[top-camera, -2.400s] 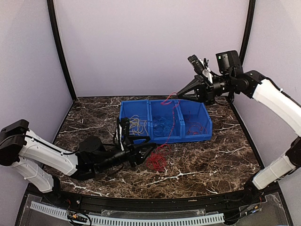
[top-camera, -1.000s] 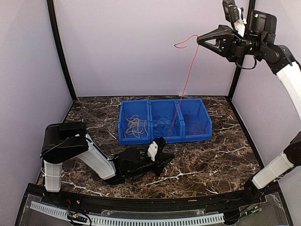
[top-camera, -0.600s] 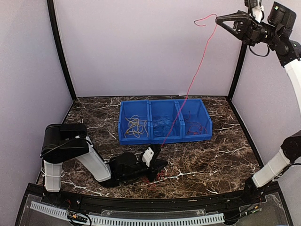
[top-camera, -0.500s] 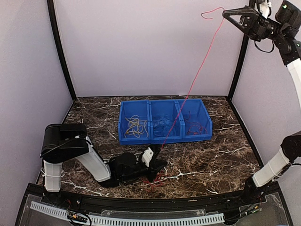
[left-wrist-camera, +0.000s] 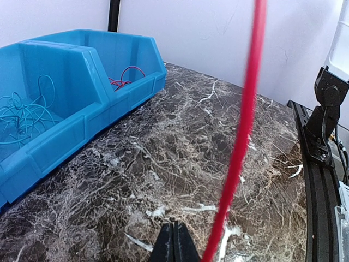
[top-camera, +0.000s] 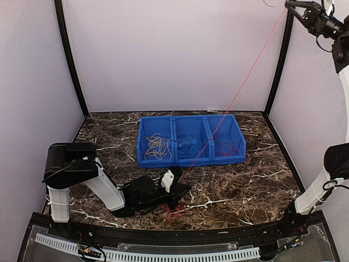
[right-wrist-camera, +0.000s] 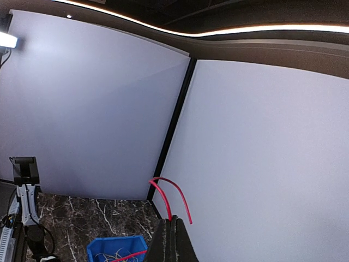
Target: Untangle the cables
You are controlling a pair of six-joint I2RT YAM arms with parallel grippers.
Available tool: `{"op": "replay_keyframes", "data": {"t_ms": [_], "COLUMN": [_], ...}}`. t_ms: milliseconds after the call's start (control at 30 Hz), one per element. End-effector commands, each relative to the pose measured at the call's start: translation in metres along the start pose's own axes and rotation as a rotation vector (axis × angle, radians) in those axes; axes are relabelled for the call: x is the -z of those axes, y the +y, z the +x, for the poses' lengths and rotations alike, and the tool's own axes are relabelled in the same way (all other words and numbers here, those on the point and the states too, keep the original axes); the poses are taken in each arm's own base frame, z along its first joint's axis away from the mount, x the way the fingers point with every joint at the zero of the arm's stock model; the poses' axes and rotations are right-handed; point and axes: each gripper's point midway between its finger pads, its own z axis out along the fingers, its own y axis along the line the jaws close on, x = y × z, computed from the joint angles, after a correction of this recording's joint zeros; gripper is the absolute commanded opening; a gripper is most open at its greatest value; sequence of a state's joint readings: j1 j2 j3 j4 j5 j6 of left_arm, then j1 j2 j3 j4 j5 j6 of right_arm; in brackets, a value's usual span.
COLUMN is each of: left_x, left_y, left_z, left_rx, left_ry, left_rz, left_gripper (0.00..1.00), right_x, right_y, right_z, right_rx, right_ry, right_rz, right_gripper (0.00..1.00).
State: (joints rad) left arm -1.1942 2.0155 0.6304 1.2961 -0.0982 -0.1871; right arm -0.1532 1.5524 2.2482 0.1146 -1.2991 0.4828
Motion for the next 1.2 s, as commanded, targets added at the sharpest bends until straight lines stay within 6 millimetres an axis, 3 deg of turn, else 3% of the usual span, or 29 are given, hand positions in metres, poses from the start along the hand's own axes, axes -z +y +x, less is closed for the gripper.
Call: {"op": "replay_keyframes", "data": {"t_ms": [0, 200, 300, 400, 467, 633, 800, 967, 1067, 1167], "left_x": [0.005, 0.011, 0.018, 0.024, 0.027, 0.023, 0.014, 0.006, 0.003, 0.003], "left_y": [0.007, 0.013, 0.015, 0.016, 0.016, 0.015, 0.016, 0.017, 0.016, 0.017], "left_z": [-0.010, -0.010, -0.018, -0.021, -0.023, -0.024, -0.013, -0.002, 0.005, 0.007], "left_rx": [-0.009, -0.017, -0.020, -0.023, -0.028, -0.065, -0.115, -0.128, -0.123, -0.120], "left_ry": [-0.010, 0.001, -0.015, -0.011, -0.004, 0.028, 0.096, 0.115, 0.136, 0.146], "left_rz": [-0.025, -0.051, -0.068, -0.075, -0.075, -0.081, -0.089, -0.087, -0.077, -0.081], "left_gripper": [0.00, 0.00, 0.00, 0.00, 0.00, 0.00, 0.00, 0.00, 0.00, 0.00], "right_x": [0.023, 0.038, 0.043, 0.056, 0.068, 0.110, 0.143, 0.183, 0.200, 0.195], "right_y": [0.013, 0.003, -0.006, -0.009, -0.004, 0.039, 0.086, 0.109, 0.113, 0.116], "right_z": [-0.062, -0.062, -0.031, 0.040, 0.098, 0.242, 0.334, 0.410, 0.434, 0.423], "right_rx": [0.204, 0.217, 0.199, 0.143, 0.099, 0.006, -0.066, -0.071, -0.055, -0.027], "right_ry": [-0.073, -0.039, 0.033, 0.166, 0.271, 0.584, 0.811, 1.028, 1.126, 1.117], "right_rz": [0.112, 0.215, 0.262, 0.293, 0.327, 0.353, 0.300, 0.306, 0.297, 0.255], "right_gripper": [0.00, 0.00, 0.00, 0.00, 0.00, 0.00, 0.00, 0.01, 0.38, 0.60]}}
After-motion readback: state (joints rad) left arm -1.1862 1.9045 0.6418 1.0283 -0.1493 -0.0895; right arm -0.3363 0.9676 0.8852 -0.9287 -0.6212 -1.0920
